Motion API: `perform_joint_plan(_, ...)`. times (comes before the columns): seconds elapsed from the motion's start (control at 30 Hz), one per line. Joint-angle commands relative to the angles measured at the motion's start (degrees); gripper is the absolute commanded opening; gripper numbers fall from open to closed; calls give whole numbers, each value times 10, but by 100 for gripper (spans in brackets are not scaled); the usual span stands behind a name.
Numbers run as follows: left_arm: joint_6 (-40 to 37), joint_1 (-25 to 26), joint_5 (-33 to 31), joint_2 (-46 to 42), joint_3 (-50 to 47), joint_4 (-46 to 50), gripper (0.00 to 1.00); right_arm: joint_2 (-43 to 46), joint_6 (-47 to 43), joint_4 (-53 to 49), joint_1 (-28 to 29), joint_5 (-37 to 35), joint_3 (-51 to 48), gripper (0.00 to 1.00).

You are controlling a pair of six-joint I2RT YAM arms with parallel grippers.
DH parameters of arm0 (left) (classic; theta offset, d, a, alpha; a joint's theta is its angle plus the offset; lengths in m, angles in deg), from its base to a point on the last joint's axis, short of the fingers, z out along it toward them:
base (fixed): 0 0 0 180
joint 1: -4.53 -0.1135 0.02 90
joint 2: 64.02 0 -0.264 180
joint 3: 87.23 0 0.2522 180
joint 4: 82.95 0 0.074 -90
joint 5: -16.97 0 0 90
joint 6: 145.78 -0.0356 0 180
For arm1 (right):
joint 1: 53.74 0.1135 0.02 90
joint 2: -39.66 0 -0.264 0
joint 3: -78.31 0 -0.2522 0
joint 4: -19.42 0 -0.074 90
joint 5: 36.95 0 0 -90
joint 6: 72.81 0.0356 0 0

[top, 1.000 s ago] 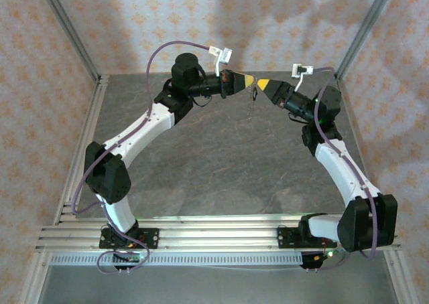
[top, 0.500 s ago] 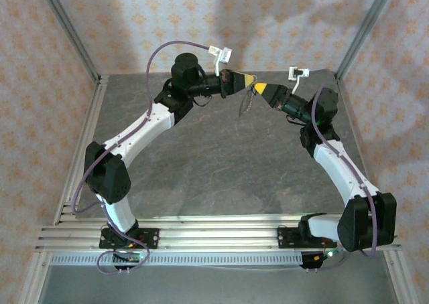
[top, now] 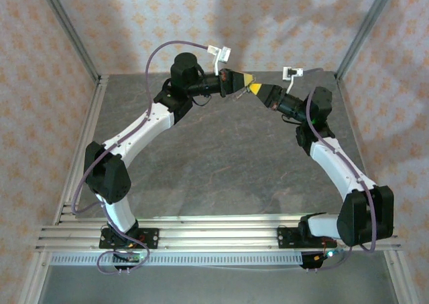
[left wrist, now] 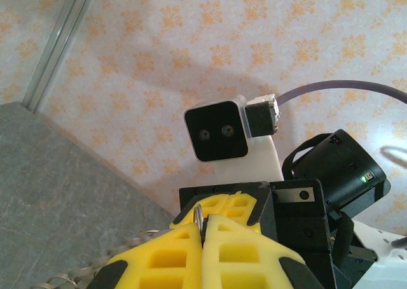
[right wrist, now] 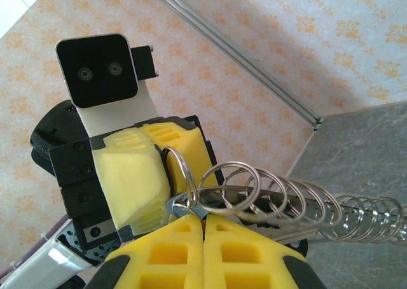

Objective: Put the keys on the keyring

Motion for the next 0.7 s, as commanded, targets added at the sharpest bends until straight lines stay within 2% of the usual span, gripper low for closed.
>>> perform_joint_plan(0.0, 4, 6, 4, -23, 4, -43, 0, -5, -9, 13, 16, 18, 17, 0)
perform_joint_plan(0.2, 6, 6, -1, -25, 0, -43, 0, 2, -17, -5, 14, 3, 17, 0)
perform_joint_plan(0.3, 12, 6, -21, -30, -12, -52, 0, 17, -27, -29, 2, -7, 10, 21)
perform_joint_plan(0.37, 19, 6, -41, -35, -22, -63, 0, 34, -27, -38, -17, -11, 1, 27)
perform_joint_plan(0.53, 64, 6, -87, -42, -55, -132, 0, 89, -24, -55, -72, -15, -16, 28)
perform_joint_plan(0.67, 106, 6, -112, -41, -75, -192, 0, 107, -22, -68, -86, -37, -7, 29)
